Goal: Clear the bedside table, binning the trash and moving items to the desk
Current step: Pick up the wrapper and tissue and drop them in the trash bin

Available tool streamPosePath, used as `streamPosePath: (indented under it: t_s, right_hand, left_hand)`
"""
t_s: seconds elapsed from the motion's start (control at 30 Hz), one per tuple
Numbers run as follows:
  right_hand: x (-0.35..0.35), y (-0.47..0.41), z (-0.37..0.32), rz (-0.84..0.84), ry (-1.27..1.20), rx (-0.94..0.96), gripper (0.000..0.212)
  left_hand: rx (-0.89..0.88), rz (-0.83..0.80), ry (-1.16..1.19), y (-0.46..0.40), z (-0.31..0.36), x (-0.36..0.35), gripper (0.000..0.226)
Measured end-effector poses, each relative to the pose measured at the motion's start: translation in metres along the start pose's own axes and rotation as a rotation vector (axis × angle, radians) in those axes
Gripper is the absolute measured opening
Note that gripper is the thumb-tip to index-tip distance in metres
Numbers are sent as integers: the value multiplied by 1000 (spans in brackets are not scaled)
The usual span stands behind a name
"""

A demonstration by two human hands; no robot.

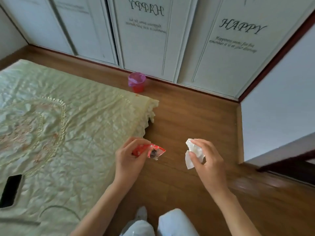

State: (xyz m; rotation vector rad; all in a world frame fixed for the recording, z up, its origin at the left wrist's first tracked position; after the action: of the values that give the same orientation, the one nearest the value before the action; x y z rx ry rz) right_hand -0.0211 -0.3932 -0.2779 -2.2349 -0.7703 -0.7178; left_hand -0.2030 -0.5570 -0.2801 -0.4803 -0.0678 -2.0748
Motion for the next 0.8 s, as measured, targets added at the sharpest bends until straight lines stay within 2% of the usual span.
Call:
streamPosePath:
  t_s: [0.23, 0.43, 0.8]
  right_hand:
    - [31, -47, 93, 51, 49, -136, 35]
    - [69, -127, 182, 90, 23, -93, 33]
    - [120, -251, 307, 68, -6, -72, 39]
  left_hand:
    - [0, -203, 35, -91, 18, -111, 38]
    - [30, -137, 60, -156, 50, -204, 40]
    - [-15, -75, -38, -243, 101, -336, 26]
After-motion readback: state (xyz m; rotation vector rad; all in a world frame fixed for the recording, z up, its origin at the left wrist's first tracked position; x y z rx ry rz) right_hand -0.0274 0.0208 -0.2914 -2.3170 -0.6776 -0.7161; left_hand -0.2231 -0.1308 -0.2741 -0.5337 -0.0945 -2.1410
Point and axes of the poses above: each hand's wrist, its own y-axis away from the middle knuckle, its own x-axis out of the back of the hand, z = x × y, the point moved 7 cm from there along -y, towards the middle knuckle, and after that the axes turned 8 degrees about x, right-handed, at the moved point
